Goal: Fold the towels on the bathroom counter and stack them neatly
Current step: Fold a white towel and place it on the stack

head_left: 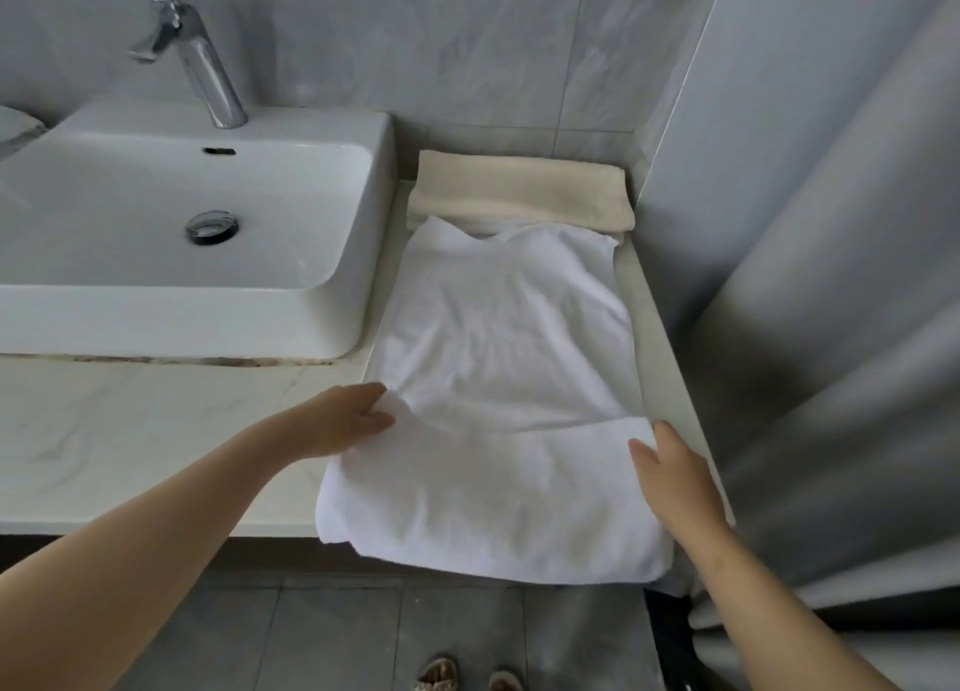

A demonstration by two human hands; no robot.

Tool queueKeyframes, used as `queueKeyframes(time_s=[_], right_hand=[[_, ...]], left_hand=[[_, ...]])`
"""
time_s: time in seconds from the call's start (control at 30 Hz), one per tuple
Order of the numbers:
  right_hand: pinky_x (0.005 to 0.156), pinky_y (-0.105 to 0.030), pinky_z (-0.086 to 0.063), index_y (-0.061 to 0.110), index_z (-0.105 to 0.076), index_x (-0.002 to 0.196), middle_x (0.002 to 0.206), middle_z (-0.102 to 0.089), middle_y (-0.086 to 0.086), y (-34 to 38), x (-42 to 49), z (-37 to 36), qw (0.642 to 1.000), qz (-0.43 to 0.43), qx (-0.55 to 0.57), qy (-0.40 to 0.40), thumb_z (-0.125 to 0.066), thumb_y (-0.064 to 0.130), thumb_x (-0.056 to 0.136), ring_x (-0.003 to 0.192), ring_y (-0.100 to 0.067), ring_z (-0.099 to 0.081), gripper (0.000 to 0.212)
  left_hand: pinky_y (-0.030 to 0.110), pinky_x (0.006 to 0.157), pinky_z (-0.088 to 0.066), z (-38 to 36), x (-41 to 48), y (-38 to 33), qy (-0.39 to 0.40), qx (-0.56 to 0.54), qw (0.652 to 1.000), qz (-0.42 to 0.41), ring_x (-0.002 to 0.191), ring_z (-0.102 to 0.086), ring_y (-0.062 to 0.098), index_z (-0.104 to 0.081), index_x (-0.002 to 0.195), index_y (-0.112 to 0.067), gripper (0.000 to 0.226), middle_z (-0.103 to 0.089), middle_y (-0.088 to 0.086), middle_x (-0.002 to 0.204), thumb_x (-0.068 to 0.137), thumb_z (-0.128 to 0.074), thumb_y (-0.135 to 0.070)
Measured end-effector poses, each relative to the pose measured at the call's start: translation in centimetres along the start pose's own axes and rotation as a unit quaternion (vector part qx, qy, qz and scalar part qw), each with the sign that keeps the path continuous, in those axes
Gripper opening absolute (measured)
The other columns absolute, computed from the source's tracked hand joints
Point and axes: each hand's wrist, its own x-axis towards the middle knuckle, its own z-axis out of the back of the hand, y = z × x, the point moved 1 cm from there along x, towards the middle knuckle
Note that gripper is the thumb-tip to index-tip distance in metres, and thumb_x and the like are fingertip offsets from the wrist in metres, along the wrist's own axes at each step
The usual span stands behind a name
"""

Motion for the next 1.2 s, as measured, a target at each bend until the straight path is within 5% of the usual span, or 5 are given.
queueKeyframes(time_s=[0.2, 0.4, 0.6, 0.83, 1.2], right_hand=[[0.063, -0.030, -0.032, 0.007, -0.051, 0.095, 0.090, -0.053, -0.009, 3.2, 2.1, 2.2, 0.978, 0.010, 0.177, -0.109, -0.044, 0.017, 0.096, 0.075, -0.023, -0.047, 0.012], [0.063, -0.030, -0.033, 0.001, -0.053, 0.100, 0.095, -0.054, -0.012, 6.1, 5.5, 4.1, 0.961, 0.017, 0.224, -0.163, -0.046, 0.018, 0.094, 0.081, -0.024, -0.047, 0.019], [0.072, -0.032, -0.036, 0.000, -0.051, 0.095, 0.092, -0.053, -0.013, 7.5, 9.4, 4.8, 0.950, 0.012, 0.235, -0.207, -0.043, 0.025, 0.096, 0.085, -0.026, -0.048, 0.026], [0.059, -0.029, -0.033, 0.004, -0.047, 0.090, 0.077, -0.045, -0.004, 8.1, 14.4, 5.2, 0.954, 0.006, 0.228, -0.193, -0.041, 0.023, 0.097, 0.078, -0.024, -0.044, 0.021], [0.066, -0.030, -0.039, 0.007, -0.051, 0.096, 0.087, -0.053, -0.009, 9.1, 25.5, 4.5, 0.978, 0.018, 0.191, -0.084, -0.045, 0.022, 0.097, 0.076, -0.021, -0.049, 0.016]], left_hand=[[0.030, 0.074, -0.048, 3.6, 1.3, -1.4, -0.131, -0.195, 0.970, -0.066, 0.087, -0.060, 0.022, -0.058, 0.093, -0.019, 0.006, -0.064, 0.003, 0.091, 0.095, -0.052, -0.019], [0.044, 0.082, -0.050, 7.0, 3.3, -2.5, -0.220, -0.174, 0.957, -0.069, 0.095, -0.059, 0.033, -0.059, 0.102, -0.008, 0.020, -0.063, 0.014, 0.100, 0.094, -0.051, -0.024], [0.037, 0.086, -0.046, 9.2, 6.8, -5.3, -0.272, -0.164, 0.946, -0.061, 0.104, -0.054, 0.033, -0.057, 0.117, -0.008, 0.028, -0.060, 0.013, 0.112, 0.095, -0.045, -0.020], [0.030, 0.068, -0.042, 10.6, 12.8, -6.8, -0.268, -0.157, 0.950, 0.013, 0.087, -0.052, 0.028, -0.058, 0.117, -0.010, 0.031, -0.060, 0.012, 0.107, 0.091, -0.042, -0.017], [0.034, 0.061, -0.048, 11.1, 21.6, -6.8, -0.247, -0.226, 0.941, 0.053, 0.073, -0.056, 0.026, -0.062, 0.106, -0.004, 0.020, -0.059, 0.010, 0.084, 0.094, -0.048, -0.013]])
